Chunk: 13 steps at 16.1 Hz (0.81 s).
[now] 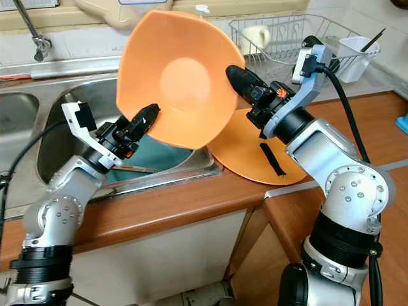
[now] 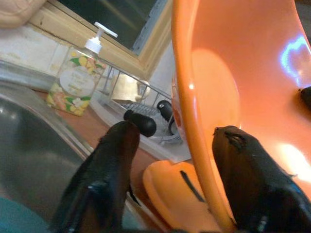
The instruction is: Kitchen organization
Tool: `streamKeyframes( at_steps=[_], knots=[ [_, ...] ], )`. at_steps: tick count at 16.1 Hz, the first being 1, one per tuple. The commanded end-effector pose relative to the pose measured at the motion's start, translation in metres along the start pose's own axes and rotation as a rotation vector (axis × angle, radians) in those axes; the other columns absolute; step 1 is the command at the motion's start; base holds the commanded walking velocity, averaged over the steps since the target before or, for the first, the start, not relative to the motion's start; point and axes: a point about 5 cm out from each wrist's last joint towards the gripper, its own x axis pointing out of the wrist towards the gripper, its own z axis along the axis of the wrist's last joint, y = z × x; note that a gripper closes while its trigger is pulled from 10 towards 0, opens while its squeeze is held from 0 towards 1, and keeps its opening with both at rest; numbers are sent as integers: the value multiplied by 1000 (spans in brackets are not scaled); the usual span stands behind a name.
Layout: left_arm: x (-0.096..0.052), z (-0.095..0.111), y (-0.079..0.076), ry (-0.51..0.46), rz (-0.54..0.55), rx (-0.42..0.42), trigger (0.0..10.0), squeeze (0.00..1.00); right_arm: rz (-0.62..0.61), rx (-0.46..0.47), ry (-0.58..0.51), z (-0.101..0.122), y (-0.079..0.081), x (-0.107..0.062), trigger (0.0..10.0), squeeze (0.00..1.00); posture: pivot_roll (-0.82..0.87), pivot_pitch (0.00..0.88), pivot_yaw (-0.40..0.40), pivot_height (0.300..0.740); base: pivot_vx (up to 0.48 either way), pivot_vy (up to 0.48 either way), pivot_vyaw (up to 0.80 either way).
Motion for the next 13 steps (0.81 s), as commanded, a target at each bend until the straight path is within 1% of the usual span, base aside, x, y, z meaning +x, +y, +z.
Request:
streamKeyframes(
  at_steps=[1,2,6,7,9,10,11,13],
  knots=[
    [0,-1,3,-4,24,-38,0,0,87,-9,-38,7,15,1,0,0,-176,0,11,740,0,0,0],
    [0,-2,3,-7,24,-60,0,0,83,-8,-38,7,15,1,0,0,-176,0,12,740,0,0,0],
    [0,-4,4,-3,36,-74,0,0,69,-11,-29,3,14,1,0,0,-176,0,15,740,0,0,0],
    [-1,-3,5,-15,56,-75,0,0,62,-18,-22,2,14,1,0,0,-175,0,17,740,0,0,0],
    [-2,-5,10,1,116,-58,0,0,53,-23,-12,-1,13,1,0,0,-172,0,17,740,0,0,0],
    [-2,-5,13,5,150,-39,0,0,49,-26,-6,-2,13,1,157,0,-172,0,17,740,0,0,0],
    [-2,-3,17,-4,191,-22,0,0,41,-32,4,-5,12,0,1608,0,-170,0,18,740,0,0,0],
    [-3,4,18,-26,206,-16,0,0,29,-29,6,-7,11,0,1882,0,-165,0,20,740,0,0,0]
  ],
)
